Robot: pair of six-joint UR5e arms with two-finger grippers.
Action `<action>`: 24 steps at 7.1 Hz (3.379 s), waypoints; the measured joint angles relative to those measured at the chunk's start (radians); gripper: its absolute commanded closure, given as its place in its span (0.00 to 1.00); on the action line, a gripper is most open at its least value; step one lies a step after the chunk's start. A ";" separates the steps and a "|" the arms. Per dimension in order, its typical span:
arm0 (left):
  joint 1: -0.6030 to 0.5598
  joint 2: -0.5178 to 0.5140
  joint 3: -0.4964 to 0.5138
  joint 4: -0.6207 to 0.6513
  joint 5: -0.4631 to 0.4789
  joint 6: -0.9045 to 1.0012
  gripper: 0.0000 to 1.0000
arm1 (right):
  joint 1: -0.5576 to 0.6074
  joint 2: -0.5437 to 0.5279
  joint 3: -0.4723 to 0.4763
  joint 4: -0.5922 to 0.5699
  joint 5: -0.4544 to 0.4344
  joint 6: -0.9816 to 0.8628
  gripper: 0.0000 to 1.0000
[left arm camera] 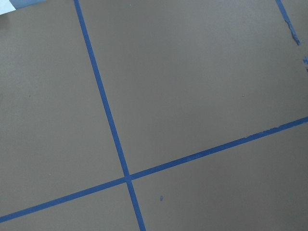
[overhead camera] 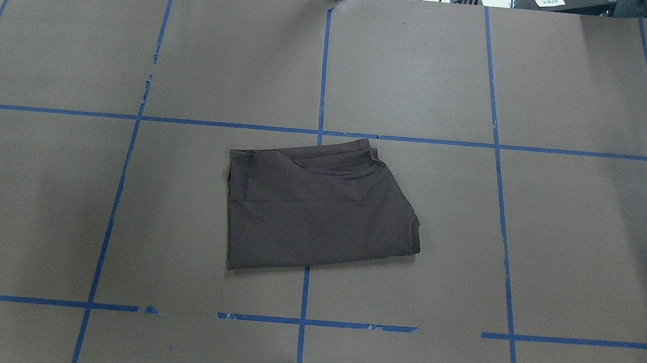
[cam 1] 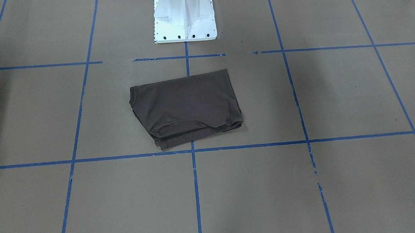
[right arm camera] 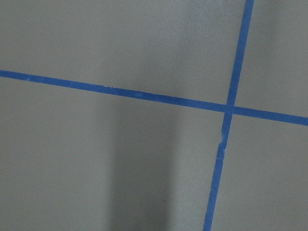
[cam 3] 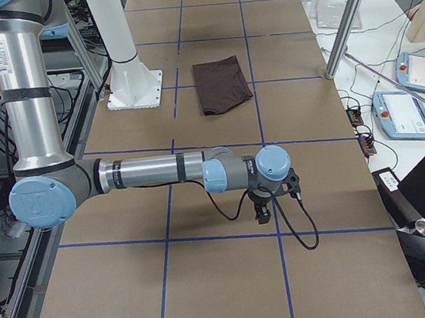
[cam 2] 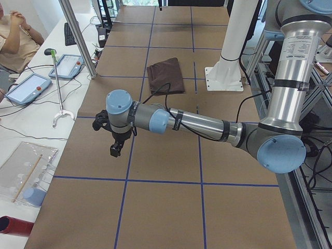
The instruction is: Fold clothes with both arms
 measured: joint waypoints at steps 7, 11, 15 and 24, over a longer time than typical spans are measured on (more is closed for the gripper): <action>0.005 0.002 0.005 -0.005 -0.058 0.001 0.00 | -0.001 0.073 -0.005 0.001 0.008 -0.001 0.00; 0.006 0.002 0.004 -0.012 -0.057 0.001 0.00 | -0.001 0.075 0.016 0.001 0.016 -0.001 0.00; 0.012 0.002 0.005 -0.015 -0.058 0.000 0.00 | -0.001 0.070 0.017 0.001 0.016 -0.001 0.00; 0.015 0.002 0.006 -0.014 -0.060 0.000 0.00 | -0.001 0.066 0.021 0.001 0.016 -0.003 0.00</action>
